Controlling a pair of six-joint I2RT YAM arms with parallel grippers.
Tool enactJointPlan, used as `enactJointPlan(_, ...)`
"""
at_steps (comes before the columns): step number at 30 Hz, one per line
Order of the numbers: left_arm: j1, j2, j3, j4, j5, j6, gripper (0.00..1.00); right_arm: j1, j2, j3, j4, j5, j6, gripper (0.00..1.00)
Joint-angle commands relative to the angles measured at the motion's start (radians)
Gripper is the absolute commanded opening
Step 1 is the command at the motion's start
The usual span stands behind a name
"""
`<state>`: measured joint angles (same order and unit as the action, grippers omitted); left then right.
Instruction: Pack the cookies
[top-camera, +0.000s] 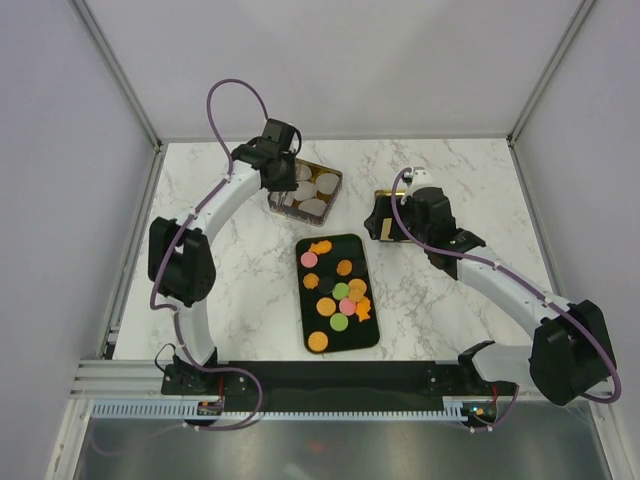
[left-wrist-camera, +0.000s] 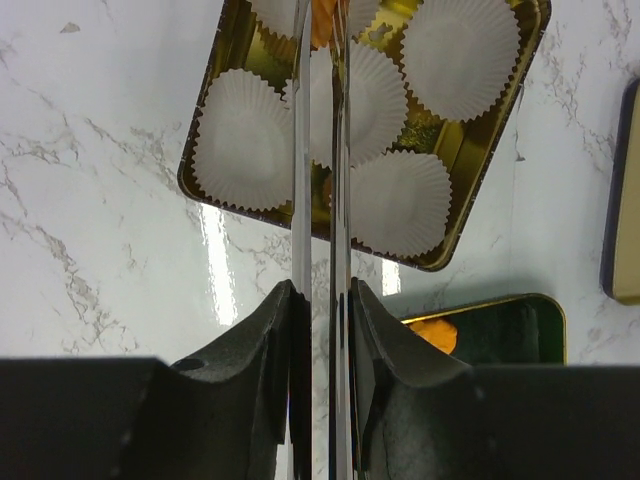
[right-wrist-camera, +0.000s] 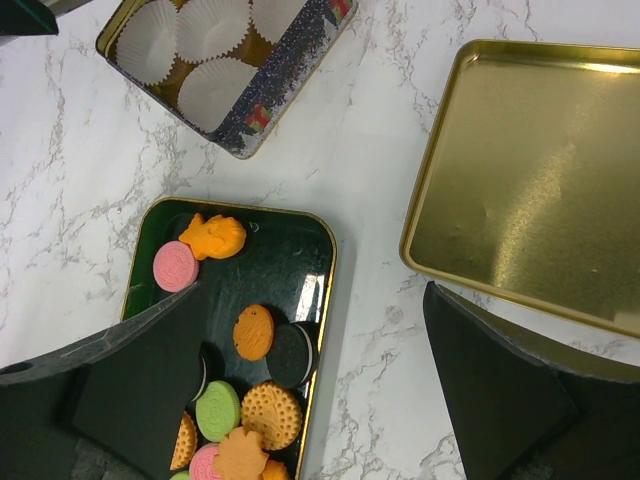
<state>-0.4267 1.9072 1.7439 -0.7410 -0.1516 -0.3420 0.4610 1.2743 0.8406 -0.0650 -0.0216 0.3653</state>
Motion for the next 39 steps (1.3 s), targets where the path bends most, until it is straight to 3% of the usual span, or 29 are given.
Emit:
enactJointPlan(1,0.014,0.019,0.077,0.075,-0.005,0.037,0.24,0.004,-0.026,0.029,0.019,0.006,-0.011,0.97)
enactJointPlan(6,0.022,0.049,0.089,0.078,-0.008,0.043,0.26,0.004,-0.013,0.032,0.019,0.0,-0.009,0.98)
enactJointPlan(21,0.023,0.067,0.095,0.083,0.012,0.055,0.47,0.004,-0.01,0.034,0.019,-0.001,-0.009,0.98)
enactJointPlan(25,0.023,0.049,0.095,0.083,0.029,0.058,0.47,0.004,-0.01,0.034,0.019,-0.003,-0.009,0.98)
enactJointPlan(34,-0.026,-0.131,0.026,0.074,0.055,0.086,0.47,0.004,-0.016,0.034,0.017,0.002,-0.011,0.97)
enactJointPlan(39,-0.076,-0.336,-0.177,0.055,0.073,0.098,0.47,0.005,-0.023,0.034,0.014,0.006,-0.012,0.97)
